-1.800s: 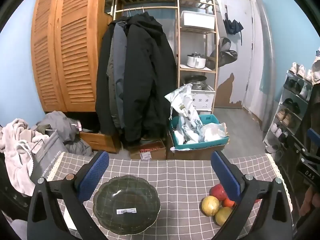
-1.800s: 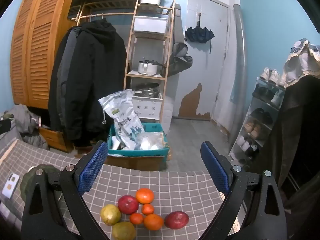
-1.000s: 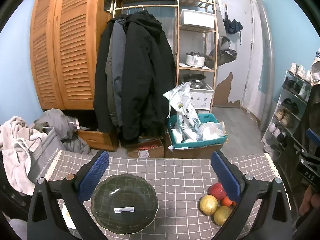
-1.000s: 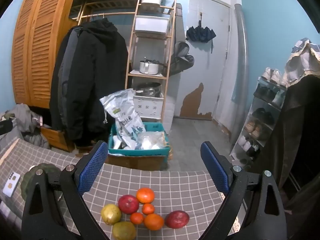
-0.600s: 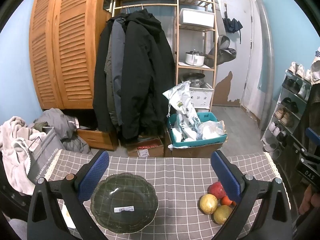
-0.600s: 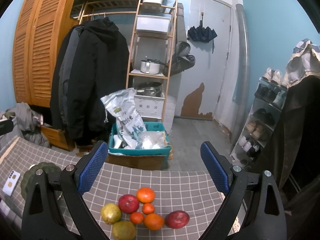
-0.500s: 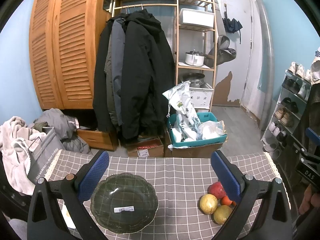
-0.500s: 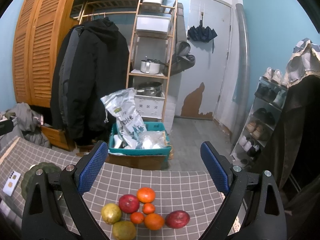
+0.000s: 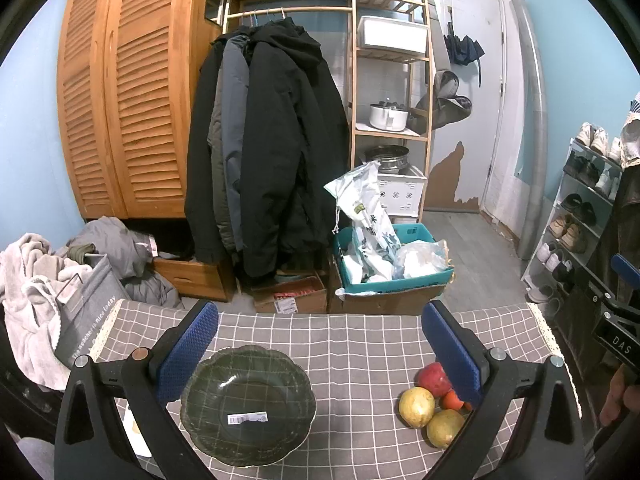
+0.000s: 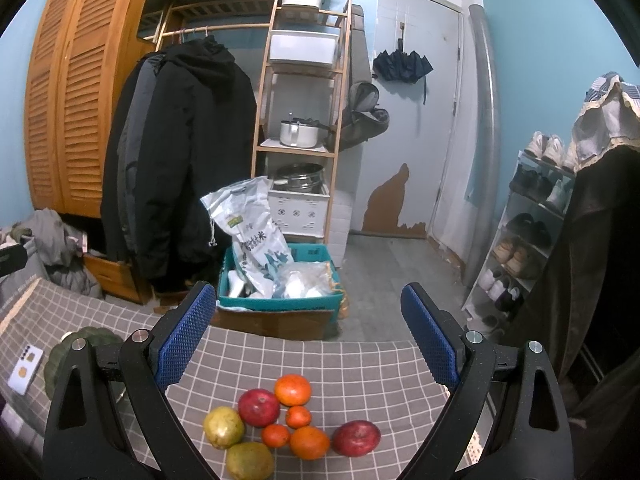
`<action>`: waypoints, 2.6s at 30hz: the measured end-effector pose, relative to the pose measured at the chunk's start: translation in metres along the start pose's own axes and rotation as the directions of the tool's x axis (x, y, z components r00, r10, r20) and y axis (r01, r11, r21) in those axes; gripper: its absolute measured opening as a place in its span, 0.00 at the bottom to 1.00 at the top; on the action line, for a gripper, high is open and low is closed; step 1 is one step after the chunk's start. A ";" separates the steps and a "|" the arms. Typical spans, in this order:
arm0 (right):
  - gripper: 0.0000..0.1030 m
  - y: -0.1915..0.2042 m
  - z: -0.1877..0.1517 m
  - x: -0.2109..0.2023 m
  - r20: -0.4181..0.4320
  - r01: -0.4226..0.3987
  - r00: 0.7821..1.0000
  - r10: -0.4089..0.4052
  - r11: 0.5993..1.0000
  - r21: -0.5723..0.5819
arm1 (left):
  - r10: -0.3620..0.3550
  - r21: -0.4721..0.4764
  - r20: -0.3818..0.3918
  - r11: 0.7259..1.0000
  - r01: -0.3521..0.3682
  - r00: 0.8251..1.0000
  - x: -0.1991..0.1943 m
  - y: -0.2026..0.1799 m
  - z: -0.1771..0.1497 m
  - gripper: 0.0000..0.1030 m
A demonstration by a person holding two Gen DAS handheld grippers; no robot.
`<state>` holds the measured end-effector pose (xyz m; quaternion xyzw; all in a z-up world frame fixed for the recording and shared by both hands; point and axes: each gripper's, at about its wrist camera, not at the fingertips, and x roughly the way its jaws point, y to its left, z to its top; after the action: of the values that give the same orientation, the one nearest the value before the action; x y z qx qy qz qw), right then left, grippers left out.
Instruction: Organize fruits
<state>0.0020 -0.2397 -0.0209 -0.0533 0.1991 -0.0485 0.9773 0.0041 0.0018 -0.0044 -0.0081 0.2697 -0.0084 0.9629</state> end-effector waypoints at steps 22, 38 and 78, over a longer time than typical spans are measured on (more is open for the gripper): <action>0.89 -0.002 0.001 0.001 -0.001 0.012 1.000 -0.012 1.000 -0.008 | 0.000 -0.001 -0.001 1.000 0.000 1.000 0.000 0.000 0.000 1.00; 0.89 -0.009 0.003 -0.003 0.015 0.013 1.000 -0.013 1.000 0.014 | 0.000 -0.001 -0.003 1.000 0.000 1.000 0.000 0.000 0.001 1.00; 0.89 -0.027 -0.010 0.015 -0.058 0.035 0.998 -0.035 0.999 -0.005 | -0.020 0.054 -0.117 0.998 0.026 0.993 0.039 -0.028 -0.018 1.00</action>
<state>0.0100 -0.2695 -0.0329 -0.0575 0.2267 -0.0668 0.9700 0.0274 -0.0272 -0.0397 0.0159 0.3248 -0.0274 0.9452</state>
